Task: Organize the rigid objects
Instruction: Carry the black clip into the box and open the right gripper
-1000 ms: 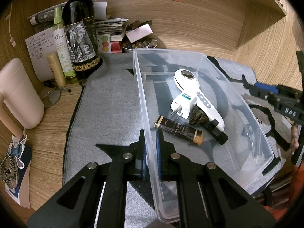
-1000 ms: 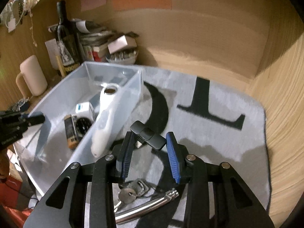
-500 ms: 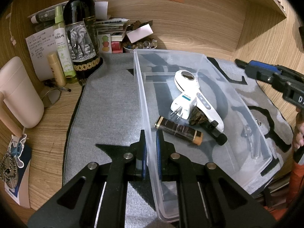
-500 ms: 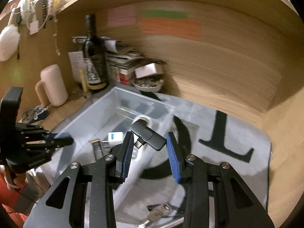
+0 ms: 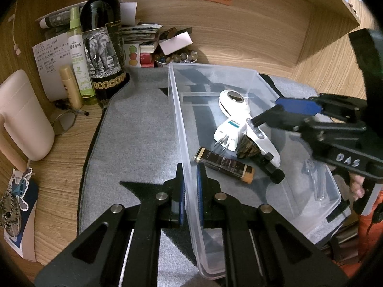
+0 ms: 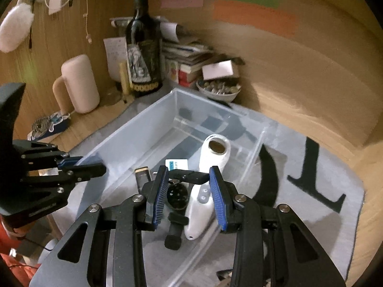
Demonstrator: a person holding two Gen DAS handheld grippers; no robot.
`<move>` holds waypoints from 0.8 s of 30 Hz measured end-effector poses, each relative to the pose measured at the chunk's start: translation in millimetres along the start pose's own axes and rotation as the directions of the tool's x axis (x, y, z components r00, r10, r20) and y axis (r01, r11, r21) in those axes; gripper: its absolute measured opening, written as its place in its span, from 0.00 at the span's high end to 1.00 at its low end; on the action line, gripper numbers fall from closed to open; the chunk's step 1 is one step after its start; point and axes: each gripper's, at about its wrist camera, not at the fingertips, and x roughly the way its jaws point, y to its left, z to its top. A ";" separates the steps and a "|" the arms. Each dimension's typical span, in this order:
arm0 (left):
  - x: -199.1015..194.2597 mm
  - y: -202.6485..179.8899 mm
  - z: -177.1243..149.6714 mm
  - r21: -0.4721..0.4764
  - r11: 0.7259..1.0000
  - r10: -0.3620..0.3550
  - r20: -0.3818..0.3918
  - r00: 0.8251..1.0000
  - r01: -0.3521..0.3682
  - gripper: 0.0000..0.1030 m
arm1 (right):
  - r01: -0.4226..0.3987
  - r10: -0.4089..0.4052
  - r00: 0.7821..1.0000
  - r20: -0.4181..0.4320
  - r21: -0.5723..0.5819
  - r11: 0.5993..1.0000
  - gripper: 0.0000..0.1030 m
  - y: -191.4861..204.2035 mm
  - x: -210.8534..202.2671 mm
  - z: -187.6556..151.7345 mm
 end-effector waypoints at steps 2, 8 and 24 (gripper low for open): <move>-0.2 -0.4 0.0 0.002 1.000 -0.002 0.001 1.000 0.002 0.92 | -0.009 0.009 1.000 -0.018 -0.001 1.000 0.69 1.1 4.2 -2.4; -1.3 0.9 -1.1 0.006 1.000 -0.010 0.004 1.000 0.010 0.91 | -0.015 0.012 0.997 -0.075 -0.043 0.999 0.69 10.3 12.6 -11.1; -1.8 1.5 -1.0 0.006 1.000 -0.012 0.004 1.000 0.012 0.91 | 0.025 -0.026 0.999 -0.042 -0.038 0.999 0.52 5.3 -10.7 -6.7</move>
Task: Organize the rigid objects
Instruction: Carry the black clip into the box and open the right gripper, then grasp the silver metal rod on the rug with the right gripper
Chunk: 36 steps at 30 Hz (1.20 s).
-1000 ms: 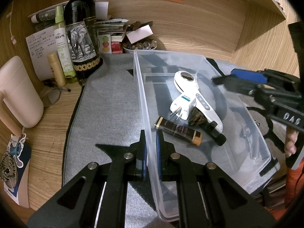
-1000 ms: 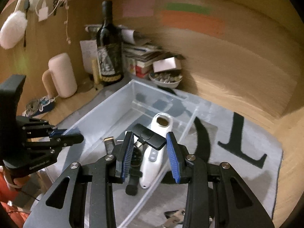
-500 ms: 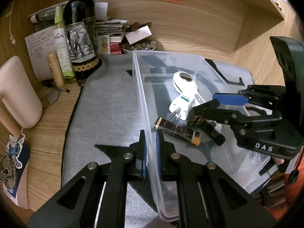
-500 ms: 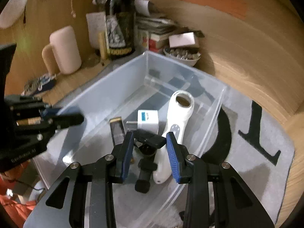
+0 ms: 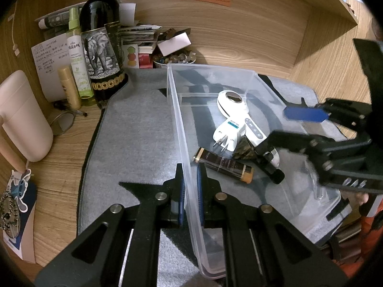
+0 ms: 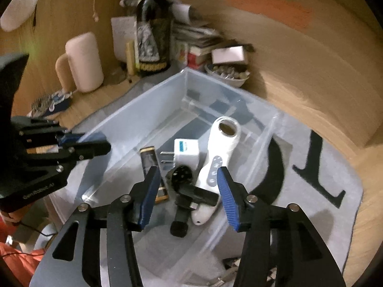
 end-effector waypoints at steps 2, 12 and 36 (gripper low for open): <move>0.1 0.3 -0.1 -0.001 1.000 0.000 0.000 1.000 0.000 0.91 | 0.015 -0.016 1.000 0.026 0.016 1.000 0.45 -5.7 -8.3 0.9; -0.1 0.1 0.0 0.001 1.000 0.000 0.000 1.000 0.000 0.91 | 0.115 -0.128 0.986 0.102 0.121 0.986 0.33 -41.7 -48.8 -10.8; -0.1 -0.1 0.8 0.004 1.000 0.001 -0.001 1.000 -0.001 0.91 | 0.164 -0.112 0.983 -0.146 0.417 0.894 0.37 -86.7 -16.4 -125.6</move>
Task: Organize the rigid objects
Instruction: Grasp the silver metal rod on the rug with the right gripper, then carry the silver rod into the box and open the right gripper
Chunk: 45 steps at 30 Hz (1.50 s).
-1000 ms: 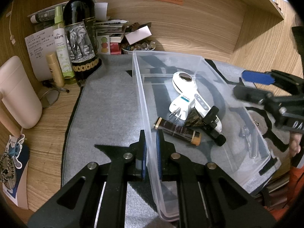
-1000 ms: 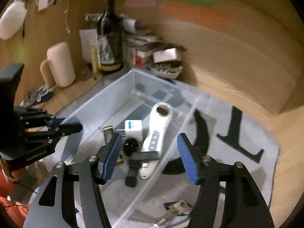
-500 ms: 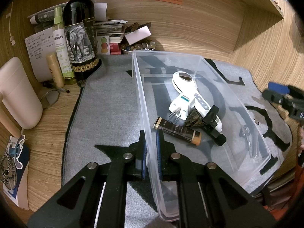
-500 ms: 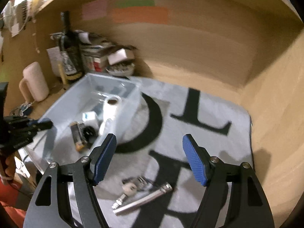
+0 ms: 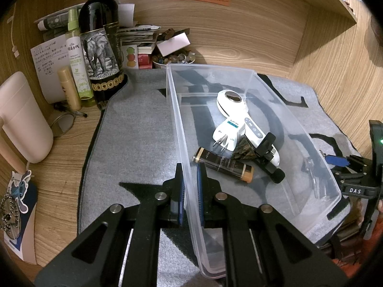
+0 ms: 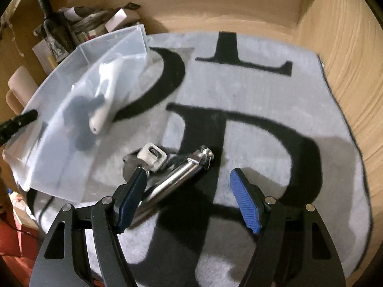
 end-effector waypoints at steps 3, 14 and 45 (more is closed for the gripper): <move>0.0 0.2 0.4 0.000 1.000 -0.001 0.000 1.000 0.001 0.91 | 0.016 -0.016 1.000 0.009 0.002 1.000 0.63 -5.1 -1.8 0.7; 0.7 -0.6 1.1 -0.001 1.000 0.001 -0.001 1.000 -0.001 0.91 | 0.018 -0.021 0.997 0.075 0.042 0.999 0.86 -17.8 -3.7 9.5; 0.7 -0.2 0.8 -0.002 1.000 -0.001 -0.001 1.000 0.001 0.91 | -0.108 0.162 0.933 0.322 -0.178 0.978 0.86 74.6 -64.3 93.4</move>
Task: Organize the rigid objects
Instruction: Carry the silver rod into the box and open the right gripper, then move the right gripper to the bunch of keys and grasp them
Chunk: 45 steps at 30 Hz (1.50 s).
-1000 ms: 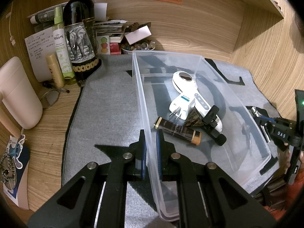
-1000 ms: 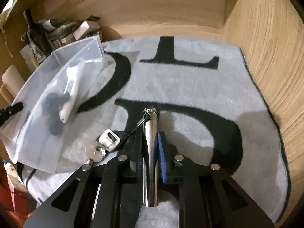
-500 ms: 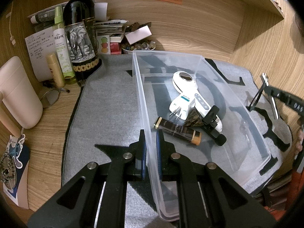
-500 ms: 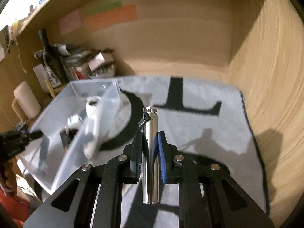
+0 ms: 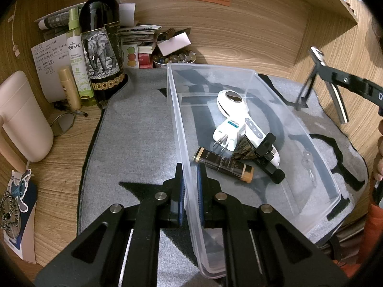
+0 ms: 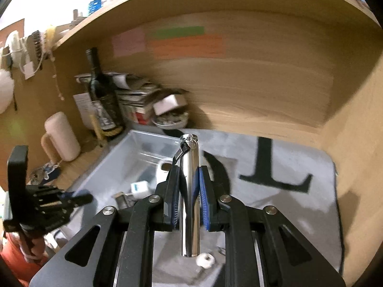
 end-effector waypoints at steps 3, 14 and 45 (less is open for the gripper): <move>0.0 0.0 -0.1 -0.001 1.000 0.000 0.000 1.000 0.000 0.91 | -0.034 0.033 0.999 -0.017 -0.027 0.999 0.86 11.1 9.9 1.9; 0.4 0.6 -0.3 -0.001 1.000 -0.005 0.002 1.000 0.005 0.91 | -0.137 0.112 0.978 -0.176 -0.140 0.981 0.86 56.4 61.2 -20.8; 0.0 2.9 -1.6 -0.003 1.000 -0.014 0.004 1.000 0.014 0.91 | -0.109 0.060 0.975 -0.213 -0.226 0.968 0.58 67.8 53.2 -20.5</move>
